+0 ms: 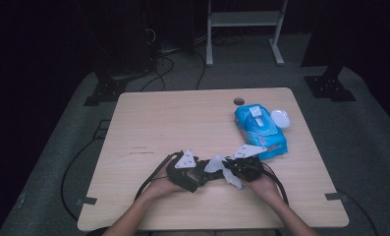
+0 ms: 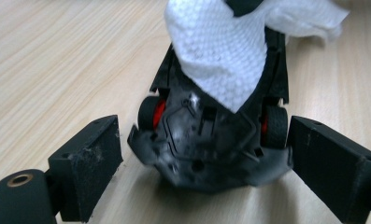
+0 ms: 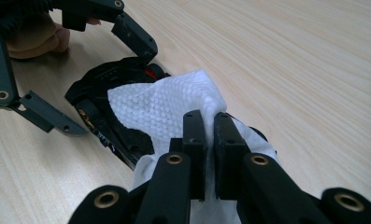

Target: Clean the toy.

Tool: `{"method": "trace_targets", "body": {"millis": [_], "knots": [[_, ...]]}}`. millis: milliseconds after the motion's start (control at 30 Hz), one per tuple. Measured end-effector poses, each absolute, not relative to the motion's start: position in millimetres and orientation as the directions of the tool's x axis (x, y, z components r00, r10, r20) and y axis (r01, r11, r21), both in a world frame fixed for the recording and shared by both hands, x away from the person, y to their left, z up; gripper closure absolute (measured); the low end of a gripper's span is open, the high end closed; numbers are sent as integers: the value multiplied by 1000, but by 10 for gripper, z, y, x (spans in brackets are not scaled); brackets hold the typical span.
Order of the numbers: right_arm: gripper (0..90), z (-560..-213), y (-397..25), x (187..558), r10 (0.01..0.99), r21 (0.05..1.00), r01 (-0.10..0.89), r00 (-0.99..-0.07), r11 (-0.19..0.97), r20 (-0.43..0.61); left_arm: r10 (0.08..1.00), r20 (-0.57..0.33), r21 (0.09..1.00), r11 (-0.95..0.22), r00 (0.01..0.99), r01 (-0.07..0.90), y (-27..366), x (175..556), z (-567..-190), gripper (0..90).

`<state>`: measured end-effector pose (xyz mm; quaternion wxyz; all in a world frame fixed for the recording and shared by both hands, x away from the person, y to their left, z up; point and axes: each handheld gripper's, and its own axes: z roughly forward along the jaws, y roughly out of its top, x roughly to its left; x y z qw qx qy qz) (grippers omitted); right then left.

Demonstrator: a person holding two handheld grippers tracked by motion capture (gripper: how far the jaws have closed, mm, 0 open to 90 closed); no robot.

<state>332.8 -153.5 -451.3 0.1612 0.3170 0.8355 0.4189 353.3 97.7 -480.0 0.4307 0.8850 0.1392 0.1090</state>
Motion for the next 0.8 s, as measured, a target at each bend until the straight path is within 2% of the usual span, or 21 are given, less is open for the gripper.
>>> {"method": "trace_targets", "body": {"millis": [100, 267, 467, 533, 633, 733, 767, 800], "knots": [[845, -4512, -1523, 3349, 658, 798, 385, -753, 463, -18, 322, 70, 791, -594, 944, 144, 961, 3522, -4797, 198], [784, -4466, -1516, 3351, 657, 803, 370, -753, 467, -34, 328, 117, 767, -630, 938, 124, 936, 3469, -4788, 233], [774, -4480, -1358, 3304, 627, 801, 340, -777, 492, -56, 331, 119, 766, -630, 936, 126, 926, 3465, -4789, 233], [815, -4496, -1302, 3295, 617, 797, 324, -783, 510, -76, 329, 120, 765, -632, 937, 124, 929, 3466, -4794, 231], [830, -4501, -1287, 3280, 608, 790, 293, -784, 539, -124, 340, 103, 755, -639, 935, 149, 931, 3481, -4814, 179], [830, -4506, -1334, 3304, 616, 794, 319, -783, 517, -87, 341, 92, 750, -641, 935, 160, 939, 3498, -4817, 178], [830, -4508, -1348, 3314, 620, 796, 328, -781, 508, -74, 332, 92, 752, -641, 939, 153, 938, 3494, -4813, 228], [830, -4508, -1352, 3317, 620, 797, 334, -782, 503, -64, 334, 94, 751, -642, 938, 153, 934, 3488, -4812, 234]]}}
